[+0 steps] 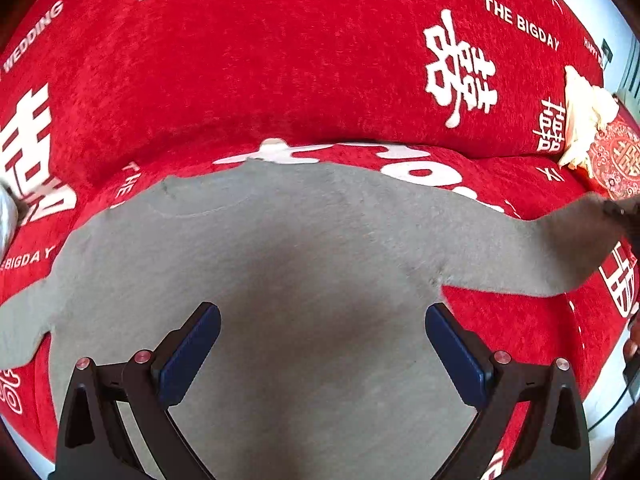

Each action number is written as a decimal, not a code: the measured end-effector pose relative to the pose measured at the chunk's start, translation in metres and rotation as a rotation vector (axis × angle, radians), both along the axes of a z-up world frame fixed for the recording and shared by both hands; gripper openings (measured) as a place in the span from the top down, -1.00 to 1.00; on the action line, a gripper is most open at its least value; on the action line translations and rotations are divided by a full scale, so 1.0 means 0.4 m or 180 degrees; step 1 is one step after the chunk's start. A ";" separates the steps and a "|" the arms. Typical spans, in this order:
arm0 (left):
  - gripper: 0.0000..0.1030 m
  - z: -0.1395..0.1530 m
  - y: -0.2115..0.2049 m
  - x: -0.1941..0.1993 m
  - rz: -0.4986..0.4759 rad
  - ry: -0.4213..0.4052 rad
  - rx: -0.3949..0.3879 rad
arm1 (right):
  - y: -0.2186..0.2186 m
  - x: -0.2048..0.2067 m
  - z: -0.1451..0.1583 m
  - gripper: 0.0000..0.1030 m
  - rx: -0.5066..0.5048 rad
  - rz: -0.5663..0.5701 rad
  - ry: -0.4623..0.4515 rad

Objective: Fold small clothes
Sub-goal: 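Lift the held sleeve and fold it across the sweater body with the right tool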

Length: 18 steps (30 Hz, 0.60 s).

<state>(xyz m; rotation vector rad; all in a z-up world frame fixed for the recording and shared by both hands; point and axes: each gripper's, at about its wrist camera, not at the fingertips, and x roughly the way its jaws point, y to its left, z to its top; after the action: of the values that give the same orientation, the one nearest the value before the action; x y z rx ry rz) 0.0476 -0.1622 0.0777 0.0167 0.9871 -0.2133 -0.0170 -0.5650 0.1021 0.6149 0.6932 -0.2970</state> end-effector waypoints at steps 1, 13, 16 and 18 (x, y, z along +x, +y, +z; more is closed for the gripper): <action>-0.99 -0.002 0.016 -0.006 0.0014 0.0006 -0.0022 | 0.015 0.006 0.006 0.86 0.0008 0.0015 -0.0008; -0.99 -0.075 0.213 -0.053 0.0266 0.0211 -0.0112 | 0.249 0.100 0.055 0.86 0.0218 0.0329 -0.0042; -0.99 -0.078 0.256 -0.061 0.0321 0.0215 -0.0156 | 0.314 0.126 0.070 0.86 0.0211 0.0426 -0.0044; -0.99 -0.077 0.287 -0.065 0.0359 0.0209 -0.0201 | 0.354 0.143 0.076 0.86 0.0235 0.0487 -0.0044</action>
<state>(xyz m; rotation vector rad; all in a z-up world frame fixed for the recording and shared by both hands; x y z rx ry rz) 0.0216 -0.0472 0.0469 -0.1040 1.0429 -0.1421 0.0403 -0.4233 0.1326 0.6299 0.7360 -0.1256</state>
